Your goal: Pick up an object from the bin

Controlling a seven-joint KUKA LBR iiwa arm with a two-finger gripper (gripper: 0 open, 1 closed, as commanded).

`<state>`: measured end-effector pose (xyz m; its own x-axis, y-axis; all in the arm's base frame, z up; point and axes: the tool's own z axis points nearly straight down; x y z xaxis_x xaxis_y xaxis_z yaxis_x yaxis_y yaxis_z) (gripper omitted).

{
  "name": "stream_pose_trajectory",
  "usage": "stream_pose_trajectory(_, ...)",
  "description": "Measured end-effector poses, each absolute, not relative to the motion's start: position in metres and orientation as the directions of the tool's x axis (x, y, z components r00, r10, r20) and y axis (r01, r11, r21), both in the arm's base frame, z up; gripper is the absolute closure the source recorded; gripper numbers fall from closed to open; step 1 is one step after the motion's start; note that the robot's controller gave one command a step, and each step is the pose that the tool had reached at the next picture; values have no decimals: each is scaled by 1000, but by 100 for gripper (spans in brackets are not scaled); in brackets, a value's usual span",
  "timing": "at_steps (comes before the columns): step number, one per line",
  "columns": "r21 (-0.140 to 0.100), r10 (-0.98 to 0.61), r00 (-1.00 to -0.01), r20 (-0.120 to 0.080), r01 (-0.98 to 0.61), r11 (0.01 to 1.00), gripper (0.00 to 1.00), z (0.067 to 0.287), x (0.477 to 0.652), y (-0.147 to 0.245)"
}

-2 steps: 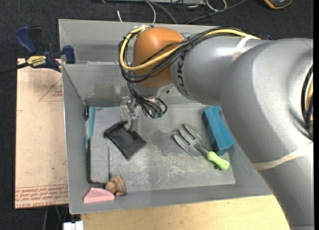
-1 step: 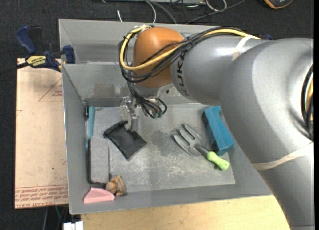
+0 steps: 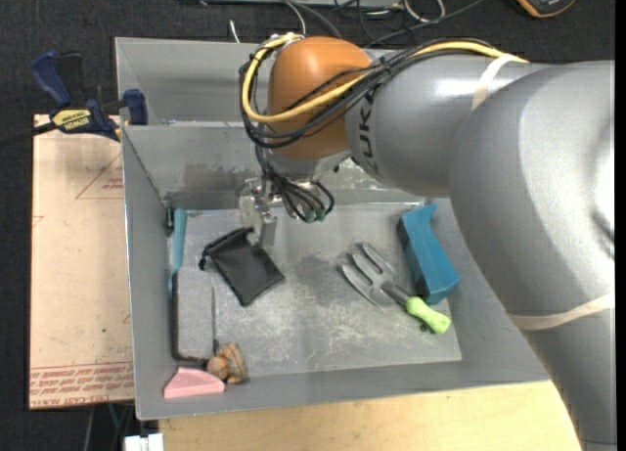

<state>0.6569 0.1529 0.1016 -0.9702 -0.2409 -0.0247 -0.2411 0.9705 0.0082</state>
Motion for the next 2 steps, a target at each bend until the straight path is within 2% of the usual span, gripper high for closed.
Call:
stream_pose_trajectory(1,8,-251,-968,-22,-251,968,100,92,654,150)
stream_pose_trajectory(2,10,-200,-980,-20,-200,980,100,150,650,153)
